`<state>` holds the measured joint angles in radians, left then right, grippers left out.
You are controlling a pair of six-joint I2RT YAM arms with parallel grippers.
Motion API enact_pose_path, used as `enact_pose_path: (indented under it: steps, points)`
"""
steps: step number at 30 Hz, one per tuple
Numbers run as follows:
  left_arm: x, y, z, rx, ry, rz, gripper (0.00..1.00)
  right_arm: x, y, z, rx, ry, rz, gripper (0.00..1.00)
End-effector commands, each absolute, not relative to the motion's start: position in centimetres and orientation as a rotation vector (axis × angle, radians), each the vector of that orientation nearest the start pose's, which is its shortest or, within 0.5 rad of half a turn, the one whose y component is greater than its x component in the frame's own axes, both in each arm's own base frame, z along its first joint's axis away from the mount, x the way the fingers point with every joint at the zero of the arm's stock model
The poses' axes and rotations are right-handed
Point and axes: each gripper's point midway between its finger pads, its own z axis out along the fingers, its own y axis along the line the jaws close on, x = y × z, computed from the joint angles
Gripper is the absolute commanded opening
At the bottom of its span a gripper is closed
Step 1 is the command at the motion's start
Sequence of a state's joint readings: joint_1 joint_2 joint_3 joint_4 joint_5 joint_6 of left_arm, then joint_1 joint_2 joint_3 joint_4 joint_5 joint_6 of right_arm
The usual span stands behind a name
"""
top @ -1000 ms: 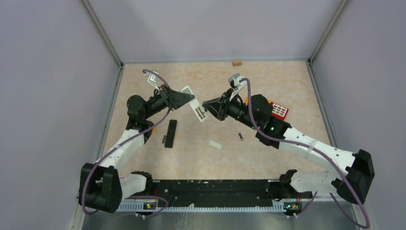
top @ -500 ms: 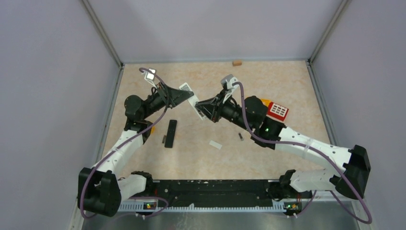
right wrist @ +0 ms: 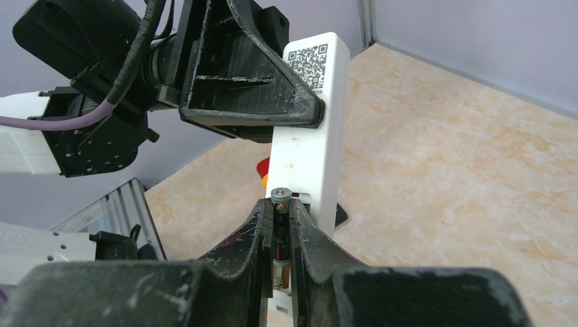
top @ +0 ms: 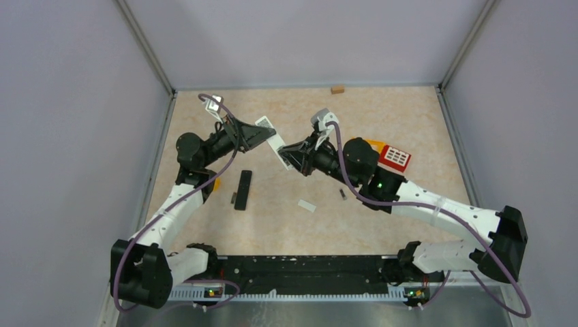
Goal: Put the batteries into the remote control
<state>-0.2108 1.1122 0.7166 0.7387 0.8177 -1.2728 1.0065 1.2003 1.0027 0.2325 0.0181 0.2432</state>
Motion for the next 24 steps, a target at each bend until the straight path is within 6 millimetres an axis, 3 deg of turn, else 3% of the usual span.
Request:
enact_pose_path:
  steps: [1,13,24]
  points:
    - [25.8,-21.6,39.4,0.106,1.465,-1.742,0.00,21.4,36.5,36.1,-0.624,1.452,0.977,0.09]
    - [25.4,-21.5,40.3,0.117,1.442,-1.745,0.00,20.9,36.3,35.2,-0.643,1.482,0.986,0.18]
    - [25.6,-21.5,40.1,0.111,1.446,-1.742,0.00,20.8,36.0,35.6,-0.628,1.472,0.989,0.13]
